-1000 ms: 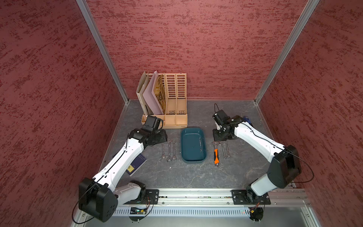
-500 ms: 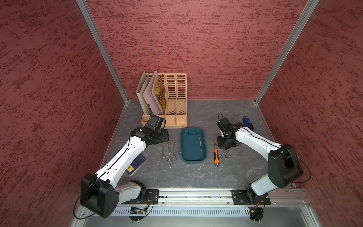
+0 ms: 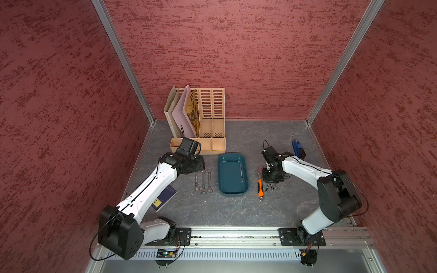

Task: Take out the wrench from the storage box
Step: Adjust the wrench at the center of the board.

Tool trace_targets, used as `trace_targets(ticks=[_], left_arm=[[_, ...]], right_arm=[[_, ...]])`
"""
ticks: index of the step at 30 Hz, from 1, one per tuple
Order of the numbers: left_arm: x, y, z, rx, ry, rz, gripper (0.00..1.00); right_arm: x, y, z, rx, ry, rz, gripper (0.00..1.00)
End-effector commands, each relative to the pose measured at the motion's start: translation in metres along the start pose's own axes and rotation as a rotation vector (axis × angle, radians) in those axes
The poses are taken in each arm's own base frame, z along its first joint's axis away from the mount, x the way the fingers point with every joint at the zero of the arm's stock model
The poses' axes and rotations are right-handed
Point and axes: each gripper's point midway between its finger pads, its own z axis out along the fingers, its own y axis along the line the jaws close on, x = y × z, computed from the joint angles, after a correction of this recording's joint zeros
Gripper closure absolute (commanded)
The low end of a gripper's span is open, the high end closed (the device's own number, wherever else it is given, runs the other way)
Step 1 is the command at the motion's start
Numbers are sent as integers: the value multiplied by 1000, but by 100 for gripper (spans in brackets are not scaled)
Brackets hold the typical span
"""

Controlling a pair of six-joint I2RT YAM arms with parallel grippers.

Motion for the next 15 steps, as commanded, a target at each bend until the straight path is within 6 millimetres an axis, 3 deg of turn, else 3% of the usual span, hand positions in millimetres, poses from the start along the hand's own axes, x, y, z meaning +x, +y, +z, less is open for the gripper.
trace_targets(ticks=[1,15], left_arm=[[-10,-8,-2,16,-29,3,49],[-11,-12,1,26,-25,7,49]], right_arm=[[-5,6,5,-46,-14,38,77],[4,-6,26,18,27,50,76]])
